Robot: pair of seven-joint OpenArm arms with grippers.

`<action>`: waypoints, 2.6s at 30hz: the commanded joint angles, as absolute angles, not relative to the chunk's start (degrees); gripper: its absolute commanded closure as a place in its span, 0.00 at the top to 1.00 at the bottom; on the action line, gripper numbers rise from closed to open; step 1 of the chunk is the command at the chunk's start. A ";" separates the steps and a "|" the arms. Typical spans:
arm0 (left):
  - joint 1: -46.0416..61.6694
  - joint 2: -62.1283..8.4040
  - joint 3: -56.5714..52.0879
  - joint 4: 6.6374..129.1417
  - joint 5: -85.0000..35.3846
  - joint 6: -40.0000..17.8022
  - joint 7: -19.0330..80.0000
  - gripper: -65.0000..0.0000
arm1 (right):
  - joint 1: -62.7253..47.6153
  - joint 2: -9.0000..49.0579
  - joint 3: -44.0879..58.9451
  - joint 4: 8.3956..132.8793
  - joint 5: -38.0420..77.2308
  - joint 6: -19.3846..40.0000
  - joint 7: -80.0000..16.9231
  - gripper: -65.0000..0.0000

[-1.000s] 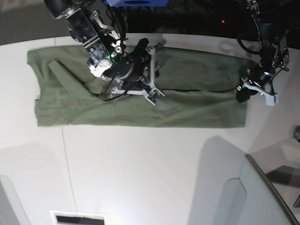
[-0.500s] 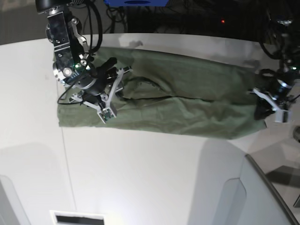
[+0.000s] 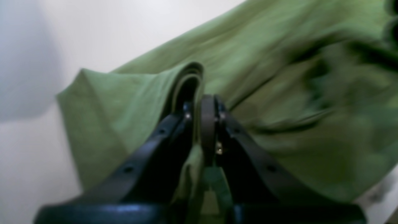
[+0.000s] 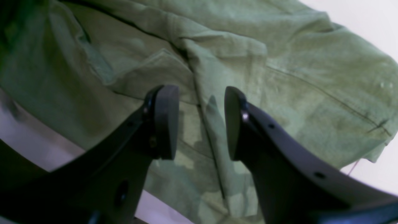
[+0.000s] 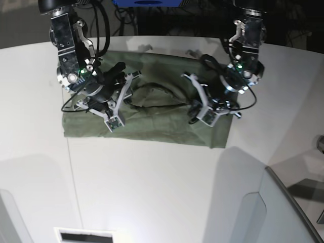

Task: Layout the t-shirt on the table in an organized manner, then fold the t-shirt properly
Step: 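Fold the shirt end with the left gripper toward the right gripper, then press the folded fabric down with both grippers near the middle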

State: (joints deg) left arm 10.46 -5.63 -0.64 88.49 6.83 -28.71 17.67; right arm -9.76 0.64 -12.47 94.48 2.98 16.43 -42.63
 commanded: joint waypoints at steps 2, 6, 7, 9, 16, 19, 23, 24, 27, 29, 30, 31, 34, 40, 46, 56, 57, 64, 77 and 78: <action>8.66 -4.97 -0.13 88.75 6.73 -28.09 16.57 0.00 | -9.19 0.48 -12.44 95.52 3.56 16.57 -41.63 0.35; 5.93 -3.65 1.01 85.14 6.73 -28.09 16.57 0.00 | -9.01 0.48 -12.44 95.52 3.56 16.57 -41.63 0.35; 5.49 -3.56 1.10 84.09 6.73 -28.09 16.57 0.00 | -9.01 0.48 -12.44 95.52 3.56 16.57 -41.63 0.35; 4.88 -3.30 1.27 82.42 6.73 -28.09 16.57 0.00 | -9.01 0.48 -12.44 95.52 3.56 16.57 -41.63 0.35; 2.68 -2.07 1.36 79.25 6.73 -28.09 16.48 0.00 | -8.84 0.57 -12.44 95.52 3.56 16.57 -41.63 0.35; 2.42 -1.98 1.36 78.55 6.73 -28.09 16.48 0.00 | -8.84 0.57 -12.44 95.52 3.56 16.57 -41.63 0.35; 1.01 -1.27 1.45 76.53 6.73 -28.09 16.40 0.00 | -8.84 0.57 -12.44 95.43 3.56 16.57 -41.63 0.35; 0.84 -1.19 1.63 75.91 6.73 -28.09 16.40 0.00 | -8.84 0.57 -12.44 95.43 3.56 16.57 -41.63 0.35; 0.75 -1.19 4.79 75.56 6.73 -28.09 16.40 0.00 | -8.84 0.57 -12.44 95.43 3.56 16.57 -41.63 0.35; 0.75 -1.19 5.85 75.56 6.73 -28.09 16.48 0.00 | -8.84 0.57 -12.44 95.43 3.56 16.57 -41.63 0.35; 0.75 -1.19 5.93 75.56 6.73 -28.09 16.48 0.00 | -8.84 0.57 -12.44 95.43 3.56 16.57 -41.63 0.35; 0.75 -1.10 5.93 75.56 6.73 -28.09 16.48 0.00 | -8.84 0.57 -12.44 95.43 3.56 16.57 -41.63 0.35; 0.75 -1.10 5.93 75.65 6.73 -28.09 16.48 0.00 | -8.84 0.57 -12.44 95.43 3.56 16.57 -41.63 0.35; 1.10 -1.27 5.93 76.62 6.81 -28.09 16.57 0.00 | -8.84 0.57 -12.44 95.43 3.56 16.57 -41.63 0.35; 1.63 -2.42 6.81 77.85 6.81 -28.09 16.57 0.00 | -8.84 0.57 -12.44 95.43 3.56 16.57 -41.63 0.35; 3.38 -3.30 7.52 82.33 6.81 -28.09 20.88 0.00 | -8.66 0.57 -12.44 93.93 3.56 16.57 -41.63 0.35; 3.38 -3.30 7.52 83.03 6.81 -28.09 21.93 0.00 | -8.31 0.57 -12.44 93.32 3.56 16.57 -41.63 0.35; 3.30 -3.30 7.52 83.30 6.81 -28.09 22.29 0.00 | -8.13 0.57 -12.44 92.44 3.56 16.57 -41.45 0.35; 2.42 -3.30 7.69 79.25 6.81 -28.09 22.37 0.00 | -8.04 0.48 -12.44 92.62 3.56 16.57 -41.36 0.35; 2.42 -3.30 7.96 78.73 6.81 -28.18 22.37 0.00 | -8.04 0.48 -12.44 92.62 3.56 16.57 -41.36 0.35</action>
